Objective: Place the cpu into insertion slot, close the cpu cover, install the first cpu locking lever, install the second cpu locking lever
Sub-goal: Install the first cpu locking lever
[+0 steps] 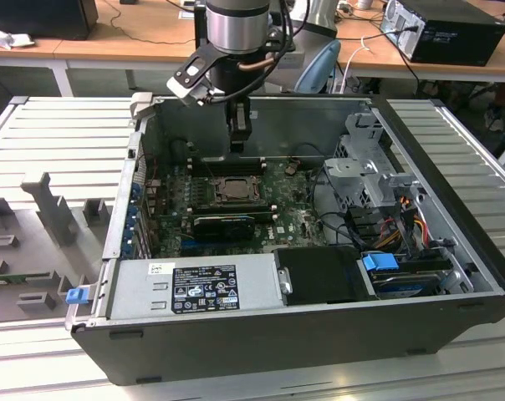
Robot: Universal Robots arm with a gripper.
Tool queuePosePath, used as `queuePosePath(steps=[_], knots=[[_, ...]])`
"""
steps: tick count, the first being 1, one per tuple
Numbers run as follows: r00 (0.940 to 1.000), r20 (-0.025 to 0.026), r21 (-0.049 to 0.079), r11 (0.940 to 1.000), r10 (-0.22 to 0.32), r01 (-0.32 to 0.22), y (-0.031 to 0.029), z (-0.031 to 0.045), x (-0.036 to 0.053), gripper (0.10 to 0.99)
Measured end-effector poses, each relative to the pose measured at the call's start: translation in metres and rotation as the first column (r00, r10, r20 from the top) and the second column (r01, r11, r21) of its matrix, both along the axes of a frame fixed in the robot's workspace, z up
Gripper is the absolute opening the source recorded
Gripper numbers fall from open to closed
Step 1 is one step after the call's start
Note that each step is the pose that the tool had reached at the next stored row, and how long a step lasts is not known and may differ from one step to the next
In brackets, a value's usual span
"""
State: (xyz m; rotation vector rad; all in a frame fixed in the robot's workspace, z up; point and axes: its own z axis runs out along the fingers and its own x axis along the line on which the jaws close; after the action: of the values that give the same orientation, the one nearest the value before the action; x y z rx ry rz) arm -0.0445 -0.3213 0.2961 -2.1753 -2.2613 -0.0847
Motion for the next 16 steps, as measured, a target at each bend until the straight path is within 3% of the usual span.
queuePosePath(steps=[5, 16], knots=[[0.9987, 0.0001, 0.000, 0.9987, 0.051, -0.051, 0.0000, 0.0000, 0.0000, 0.106], [0.9959, 0.0000, -0.001, 0.9959, 0.091, -0.091, 0.0000, -0.0001, 0.0000, 0.106]])
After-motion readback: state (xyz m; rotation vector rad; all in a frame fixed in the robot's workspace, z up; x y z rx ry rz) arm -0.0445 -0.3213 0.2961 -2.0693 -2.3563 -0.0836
